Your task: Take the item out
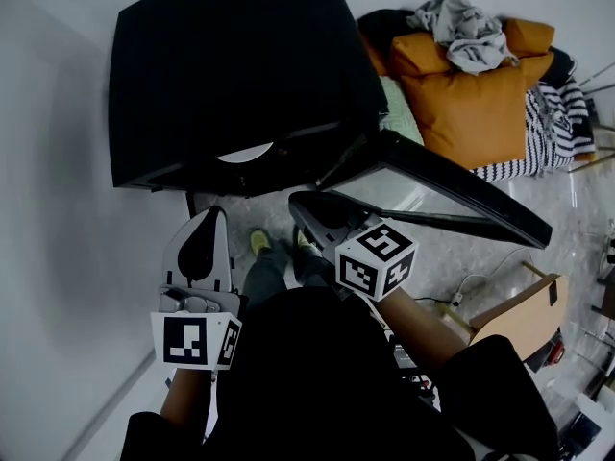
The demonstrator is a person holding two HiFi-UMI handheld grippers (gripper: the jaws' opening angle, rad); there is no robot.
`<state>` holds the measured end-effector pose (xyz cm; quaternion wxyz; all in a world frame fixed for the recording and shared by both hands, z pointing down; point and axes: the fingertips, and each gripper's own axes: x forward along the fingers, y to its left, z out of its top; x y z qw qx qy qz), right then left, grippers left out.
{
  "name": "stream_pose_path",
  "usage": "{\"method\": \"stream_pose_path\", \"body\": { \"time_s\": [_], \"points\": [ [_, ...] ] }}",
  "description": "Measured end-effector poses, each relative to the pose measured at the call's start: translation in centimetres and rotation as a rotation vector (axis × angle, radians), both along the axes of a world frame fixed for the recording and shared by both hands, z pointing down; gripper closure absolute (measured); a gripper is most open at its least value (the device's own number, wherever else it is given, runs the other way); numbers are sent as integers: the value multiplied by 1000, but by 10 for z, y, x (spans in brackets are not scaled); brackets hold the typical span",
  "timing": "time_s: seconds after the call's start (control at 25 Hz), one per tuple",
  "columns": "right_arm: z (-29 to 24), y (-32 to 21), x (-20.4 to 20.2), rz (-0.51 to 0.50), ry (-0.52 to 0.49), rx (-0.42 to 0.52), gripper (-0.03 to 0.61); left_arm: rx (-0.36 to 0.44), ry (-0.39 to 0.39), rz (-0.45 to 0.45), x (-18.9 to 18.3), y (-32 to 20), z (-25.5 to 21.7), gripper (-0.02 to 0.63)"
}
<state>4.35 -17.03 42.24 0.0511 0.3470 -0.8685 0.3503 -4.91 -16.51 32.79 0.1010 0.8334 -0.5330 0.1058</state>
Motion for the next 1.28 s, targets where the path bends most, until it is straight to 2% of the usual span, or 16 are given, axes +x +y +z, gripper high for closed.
{"method": "stream_pose_path", "body": {
  "time_s": [0.32,0.4,0.48,0.64,0.92,1.28],
  "points": [
    [21,-18,-31,20,-121,-130,572,-5,-18,16,-29,0,-1,604],
    [32,-23,-39,31,-140,-177,522,-12,-19,16,-36,2,1,604],
    [40,-32,-43,66,-150,-207,520,-13,-22,19,-42,2,2,606],
    [49,-48,-55,104,-270,-280,485,-7,-27,13,-56,0,2,604],
    [54,-81,-72,148,-390,-346,437,26,-28,-17,-79,-3,-7,606],
    [68,-105,-74,208,-461,-426,437,37,-34,-47,-103,-4,-8,604]
  ]
}}
